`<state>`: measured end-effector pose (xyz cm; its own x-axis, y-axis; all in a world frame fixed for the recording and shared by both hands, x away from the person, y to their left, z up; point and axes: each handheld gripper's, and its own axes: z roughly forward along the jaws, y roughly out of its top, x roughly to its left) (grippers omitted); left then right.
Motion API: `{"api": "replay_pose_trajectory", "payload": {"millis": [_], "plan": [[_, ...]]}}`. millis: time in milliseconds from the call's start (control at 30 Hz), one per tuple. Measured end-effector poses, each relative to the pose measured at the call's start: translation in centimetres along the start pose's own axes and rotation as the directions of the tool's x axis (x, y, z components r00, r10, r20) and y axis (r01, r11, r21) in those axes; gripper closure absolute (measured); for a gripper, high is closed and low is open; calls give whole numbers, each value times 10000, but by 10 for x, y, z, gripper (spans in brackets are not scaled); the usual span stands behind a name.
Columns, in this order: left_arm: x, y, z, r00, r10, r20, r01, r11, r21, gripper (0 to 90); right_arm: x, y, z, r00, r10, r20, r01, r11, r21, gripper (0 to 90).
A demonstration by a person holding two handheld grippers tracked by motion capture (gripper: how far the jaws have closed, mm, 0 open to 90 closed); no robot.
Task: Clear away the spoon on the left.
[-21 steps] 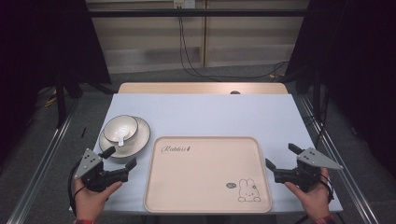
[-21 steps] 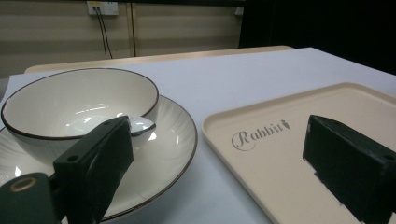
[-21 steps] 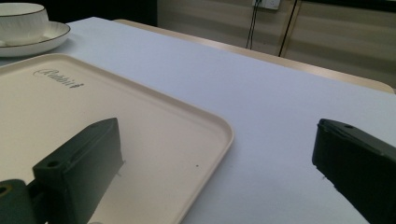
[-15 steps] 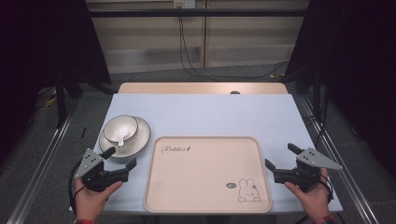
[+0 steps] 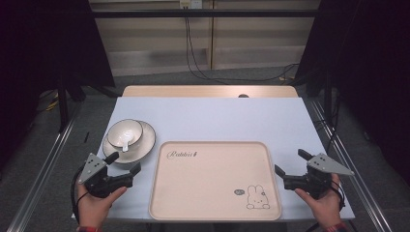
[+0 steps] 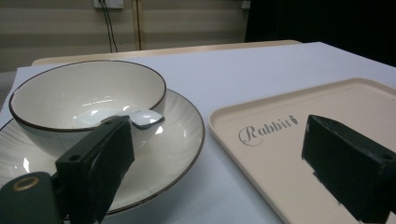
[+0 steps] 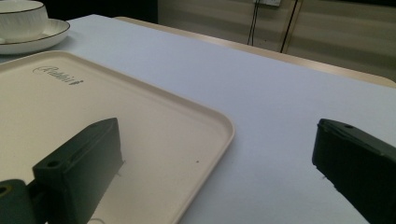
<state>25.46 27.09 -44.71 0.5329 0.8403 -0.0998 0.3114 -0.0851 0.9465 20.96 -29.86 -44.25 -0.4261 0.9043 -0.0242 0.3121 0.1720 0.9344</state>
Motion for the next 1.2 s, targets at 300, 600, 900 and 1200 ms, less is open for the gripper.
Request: {"api": "replay_pose_trajectory", "payload": {"millis": [300,600,900,1200], "plan": [[4,-2,-3,9994,-75,-330,78,9999,91,95,3,0,1,9998,-165,-101,165,9999,-36,11],[7,-4,-4,9982,-19,-592,38,9995,307,99,4,0,1,9996,-256,-97,256,9997,-52,11],[16,-6,-5,9934,69,-1148,-9,9986,526,130,5,1,1,9995,-258,-156,257,9996,-96,11],[22,-6,-1,9855,36,-1694,58,9985,551,203,6,1,2,9993,-329,-163,328,9994,-81,11]]}}
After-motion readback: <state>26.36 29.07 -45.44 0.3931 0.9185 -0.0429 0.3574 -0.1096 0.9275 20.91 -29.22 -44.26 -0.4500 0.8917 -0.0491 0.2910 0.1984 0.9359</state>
